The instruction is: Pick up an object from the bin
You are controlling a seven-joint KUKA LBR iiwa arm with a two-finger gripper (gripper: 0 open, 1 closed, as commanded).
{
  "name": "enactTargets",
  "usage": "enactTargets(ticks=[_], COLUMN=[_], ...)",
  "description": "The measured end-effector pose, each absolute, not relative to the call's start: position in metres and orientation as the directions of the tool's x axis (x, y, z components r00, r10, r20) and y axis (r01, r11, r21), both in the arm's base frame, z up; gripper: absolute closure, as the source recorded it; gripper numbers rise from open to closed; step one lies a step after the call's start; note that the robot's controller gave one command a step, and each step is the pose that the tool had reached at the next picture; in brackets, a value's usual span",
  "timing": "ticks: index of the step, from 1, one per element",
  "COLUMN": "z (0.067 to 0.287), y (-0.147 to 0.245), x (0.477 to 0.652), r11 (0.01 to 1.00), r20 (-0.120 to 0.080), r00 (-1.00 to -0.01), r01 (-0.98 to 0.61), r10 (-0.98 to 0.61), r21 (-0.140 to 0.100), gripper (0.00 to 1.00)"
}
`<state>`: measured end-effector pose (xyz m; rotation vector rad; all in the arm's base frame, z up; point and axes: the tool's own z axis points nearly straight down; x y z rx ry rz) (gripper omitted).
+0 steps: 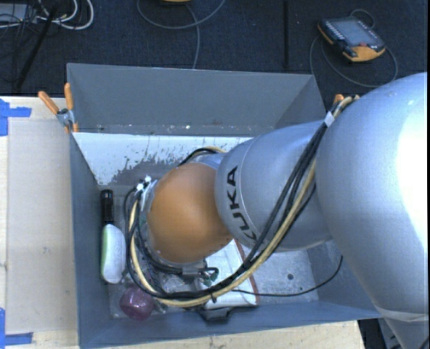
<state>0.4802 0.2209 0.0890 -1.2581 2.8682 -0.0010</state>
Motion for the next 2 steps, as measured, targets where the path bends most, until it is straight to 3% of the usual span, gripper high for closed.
enactTargets(ticks=[2], z=[0.13], y=[0.221], x=[0.476], r11=[0.675], r20=[0.004], r00=[-0.675], r01=[-0.738], r10=[-0.738], r21=[0.003], gripper=[1.0])
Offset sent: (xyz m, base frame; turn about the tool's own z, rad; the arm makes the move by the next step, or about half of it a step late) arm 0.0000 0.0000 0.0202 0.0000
